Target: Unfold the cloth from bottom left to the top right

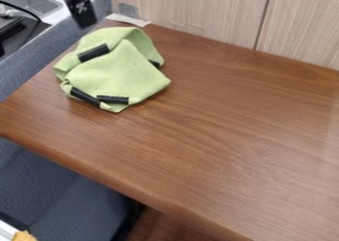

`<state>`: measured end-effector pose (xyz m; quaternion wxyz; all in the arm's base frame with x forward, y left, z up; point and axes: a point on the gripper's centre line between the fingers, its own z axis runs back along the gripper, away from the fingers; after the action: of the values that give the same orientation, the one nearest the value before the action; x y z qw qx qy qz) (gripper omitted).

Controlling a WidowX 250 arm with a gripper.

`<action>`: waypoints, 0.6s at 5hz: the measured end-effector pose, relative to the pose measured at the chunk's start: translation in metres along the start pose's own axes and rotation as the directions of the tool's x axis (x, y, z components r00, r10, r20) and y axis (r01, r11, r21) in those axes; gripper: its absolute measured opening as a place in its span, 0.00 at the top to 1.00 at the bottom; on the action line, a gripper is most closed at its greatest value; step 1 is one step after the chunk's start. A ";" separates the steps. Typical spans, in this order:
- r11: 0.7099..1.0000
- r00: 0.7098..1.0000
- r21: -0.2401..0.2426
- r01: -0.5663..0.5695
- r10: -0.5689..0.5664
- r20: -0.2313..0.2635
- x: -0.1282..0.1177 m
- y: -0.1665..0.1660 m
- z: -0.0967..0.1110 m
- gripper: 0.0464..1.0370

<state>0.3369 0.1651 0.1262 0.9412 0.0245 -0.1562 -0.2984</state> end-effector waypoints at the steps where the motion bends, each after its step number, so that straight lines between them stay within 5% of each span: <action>1: 0.976 0.978 0.125 -0.178 0.190 -0.089 -0.023 0.006 0.003 0.04; 3: 0.877 0.875 0.208 -0.432 0.464 -0.137 -0.045 0.002 -0.003 0.04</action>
<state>0.3045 0.1919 0.1107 0.9894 0.0956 -0.0955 -0.0536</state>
